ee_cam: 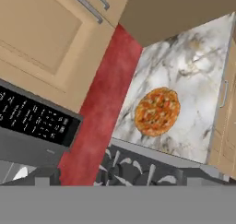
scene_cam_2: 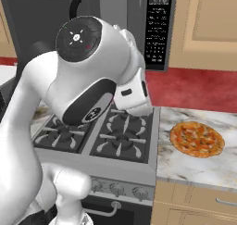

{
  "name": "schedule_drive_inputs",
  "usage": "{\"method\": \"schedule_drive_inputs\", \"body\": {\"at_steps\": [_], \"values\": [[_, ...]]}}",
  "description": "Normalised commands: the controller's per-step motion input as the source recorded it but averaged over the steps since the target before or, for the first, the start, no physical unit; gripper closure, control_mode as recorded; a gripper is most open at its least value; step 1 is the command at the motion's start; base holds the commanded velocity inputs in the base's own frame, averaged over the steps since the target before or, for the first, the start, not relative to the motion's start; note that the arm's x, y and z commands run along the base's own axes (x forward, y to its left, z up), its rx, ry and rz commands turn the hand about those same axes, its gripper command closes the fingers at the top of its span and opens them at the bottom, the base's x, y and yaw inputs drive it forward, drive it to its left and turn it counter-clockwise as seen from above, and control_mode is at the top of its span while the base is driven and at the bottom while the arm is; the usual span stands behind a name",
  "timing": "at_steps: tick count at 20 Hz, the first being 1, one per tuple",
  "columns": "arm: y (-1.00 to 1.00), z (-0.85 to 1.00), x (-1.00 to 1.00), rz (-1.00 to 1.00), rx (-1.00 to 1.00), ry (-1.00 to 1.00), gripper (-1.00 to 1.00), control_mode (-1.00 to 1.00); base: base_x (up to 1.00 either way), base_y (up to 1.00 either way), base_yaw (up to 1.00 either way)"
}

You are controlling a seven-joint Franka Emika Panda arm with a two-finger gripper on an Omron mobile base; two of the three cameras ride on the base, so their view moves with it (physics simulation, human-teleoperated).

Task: Open the microwave door.

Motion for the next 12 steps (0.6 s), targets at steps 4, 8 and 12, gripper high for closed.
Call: {"method": "schedule_drive_inputs", "body": {"at_steps": [4, 8, 12], "values": [[0.07, -0.81, -0.02, 0.06, 0.18, 0.04, -1.0, -1.0, 0.0, 0.0, 0.0], [-0.08, -0.76, 0.07, 0.22, 0.4, 0.04, -1.0, -1.0, 0.0, 0.0, 0.0], [0.01, -0.37, 0.53, 0.37, 0.33, 0.06, -1.0, -1.0, 0.0, 0.0, 0.0]]}}
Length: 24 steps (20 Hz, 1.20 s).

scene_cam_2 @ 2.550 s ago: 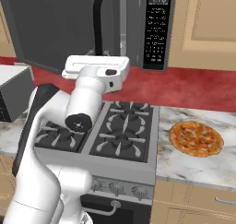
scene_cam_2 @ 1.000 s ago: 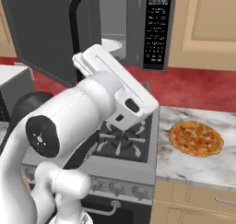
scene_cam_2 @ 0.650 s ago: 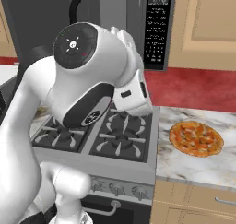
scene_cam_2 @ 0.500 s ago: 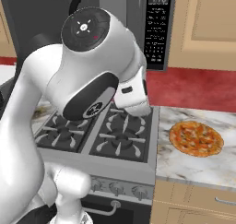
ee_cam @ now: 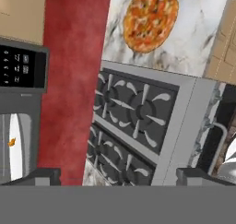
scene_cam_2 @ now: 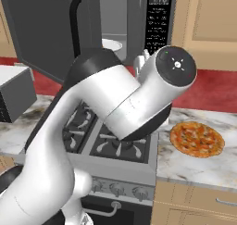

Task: Open the microwave door.

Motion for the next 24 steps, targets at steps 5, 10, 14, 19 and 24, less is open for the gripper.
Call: {"method": "schedule_drive_inputs", "body": {"at_steps": [5, 10, 14, 19, 24], "values": [[0.2, -0.28, 0.63, 0.46, 0.23, 0.09, -1.0, -1.0, 0.0, 0.0, 0.0], [0.24, -0.16, 0.64, 0.54, 0.26, 0.01, -1.0, -1.0, 0.0, 0.0, 0.0], [0.11, -0.14, 0.4, 0.52, 0.23, 0.0, -1.0, -1.0, 0.0, 0.0, 0.0], [0.1, 0.0, 0.32, 0.41, 0.17, 0.0, -1.0, -1.0, 0.0, 0.0, 0.0], [0.31, 0.01, 0.1, 0.27, 0.1, 0.0, -1.0, -1.0, 0.0, 0.0, 0.0]]}}
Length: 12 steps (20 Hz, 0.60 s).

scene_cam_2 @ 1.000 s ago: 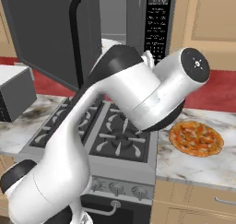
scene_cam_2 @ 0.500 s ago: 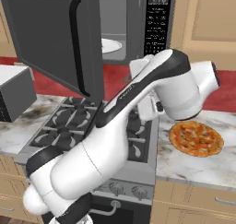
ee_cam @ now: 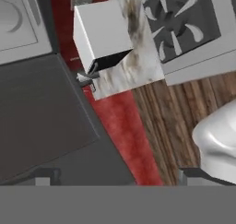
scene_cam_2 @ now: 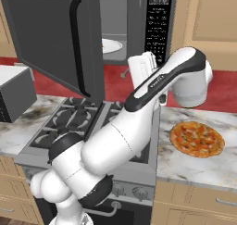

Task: Open the microwave door.

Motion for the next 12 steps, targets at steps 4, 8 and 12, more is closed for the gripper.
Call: {"method": "schedule_drive_inputs", "body": {"at_steps": [4, 8, 12], "values": [[0.39, 0.05, 0.0, 0.12, 0.04, 0.0, -1.0, -1.0, 0.0, 0.0, 0.0], [0.34, 0.18, 0.0, 0.05, 0.0, 0.0, -1.0, -1.0, 0.0, 0.0, 0.0], [0.24, 0.13, -0.03, 0.04, 0.0, 0.0, -1.0, -1.0, 0.0, 0.0, 0.0]]}}
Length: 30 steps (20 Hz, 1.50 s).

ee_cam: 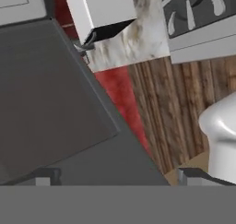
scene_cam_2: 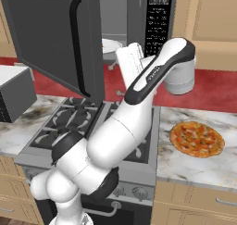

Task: Open the microwave door.

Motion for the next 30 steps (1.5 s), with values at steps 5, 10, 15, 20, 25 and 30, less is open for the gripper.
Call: {"method": "schedule_drive_inputs", "body": {"at_steps": [5, 10, 15, 20, 25, 30], "values": [[0.3, 0.1, -0.27, 0.06, 0.0, 0.0, -1.0, -1.0, 0.0, 0.0, 0.0], [0.37, 0.13, -0.47, 0.06, 0.0, -0.05, -1.0, -1.0, 0.0, 0.0, 0.0], [0.27, 0.15, -0.62, 0.08, 0.0, -0.13, -1.0, -1.0, 0.0, 0.0, 0.0], [0.29, 0.16, -0.77, 0.09, 0.0, -0.22, -1.0, -1.0, 0.0, 0.0, 0.0], [0.79, 0.24, -0.59, 0.05, -0.01, -0.26, -1.0, -1.0, 0.0, 0.0, 0.0], [1.0, 0.1, -0.28, 0.0, -0.01, -0.18, -1.0, -1.0, 0.0, 0.0, 0.0]]}}
